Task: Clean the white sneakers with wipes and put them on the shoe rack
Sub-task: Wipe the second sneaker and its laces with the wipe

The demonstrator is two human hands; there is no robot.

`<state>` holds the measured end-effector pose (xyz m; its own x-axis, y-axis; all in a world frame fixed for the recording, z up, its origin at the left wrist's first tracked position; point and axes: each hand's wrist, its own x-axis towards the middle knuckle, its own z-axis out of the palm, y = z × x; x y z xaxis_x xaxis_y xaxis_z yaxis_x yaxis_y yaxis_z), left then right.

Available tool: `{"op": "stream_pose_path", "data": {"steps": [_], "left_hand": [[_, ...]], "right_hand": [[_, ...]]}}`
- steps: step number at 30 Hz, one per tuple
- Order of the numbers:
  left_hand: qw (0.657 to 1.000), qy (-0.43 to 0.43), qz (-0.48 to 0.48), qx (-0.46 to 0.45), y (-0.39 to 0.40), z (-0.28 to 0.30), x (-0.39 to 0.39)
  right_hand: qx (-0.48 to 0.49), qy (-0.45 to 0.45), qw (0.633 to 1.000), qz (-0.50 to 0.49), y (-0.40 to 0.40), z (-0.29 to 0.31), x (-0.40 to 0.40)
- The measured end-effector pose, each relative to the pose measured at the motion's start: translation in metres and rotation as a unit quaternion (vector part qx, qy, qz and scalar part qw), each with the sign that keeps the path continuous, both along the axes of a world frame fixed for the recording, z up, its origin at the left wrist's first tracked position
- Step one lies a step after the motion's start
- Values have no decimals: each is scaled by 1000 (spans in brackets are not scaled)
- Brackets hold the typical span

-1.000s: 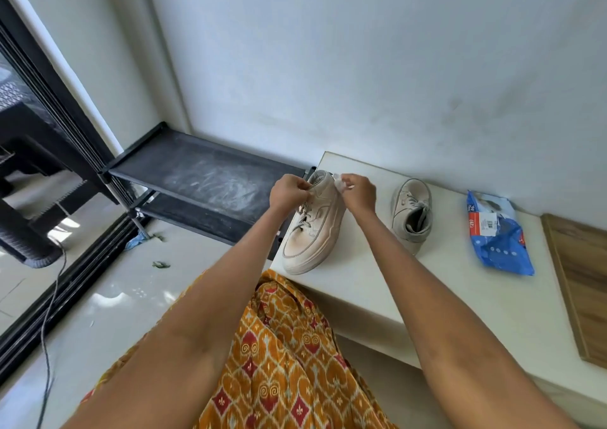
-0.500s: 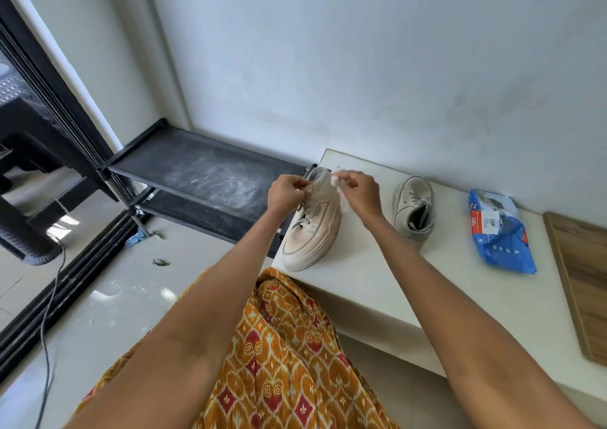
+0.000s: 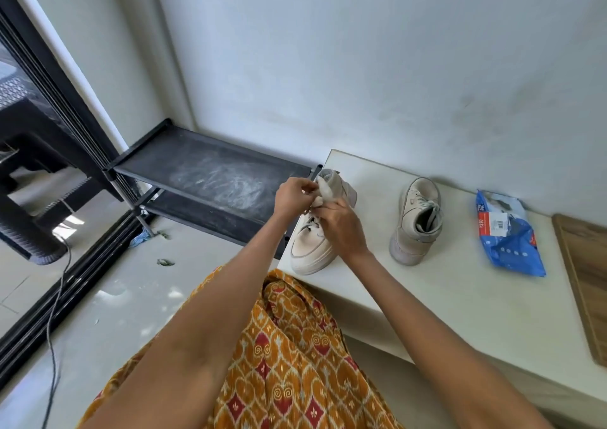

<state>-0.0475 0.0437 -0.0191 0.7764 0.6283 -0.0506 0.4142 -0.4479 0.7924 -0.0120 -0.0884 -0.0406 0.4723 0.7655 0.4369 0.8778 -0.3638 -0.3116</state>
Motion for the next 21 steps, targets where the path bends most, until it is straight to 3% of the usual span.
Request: {"op": "stream_pose_path", "data": {"steps": [4,12,21], "left_hand": [[999,-2,-27,22,-9,3,3],[997,12,-65,31,-17,0,13],[995,-6,-72,64,-41,-2,12]], "right_hand": [[38,101,991,-77,-10,13,20],[56,262,924,-271,15,36,90],[90,207,930,-292,-9,5,41]]}}
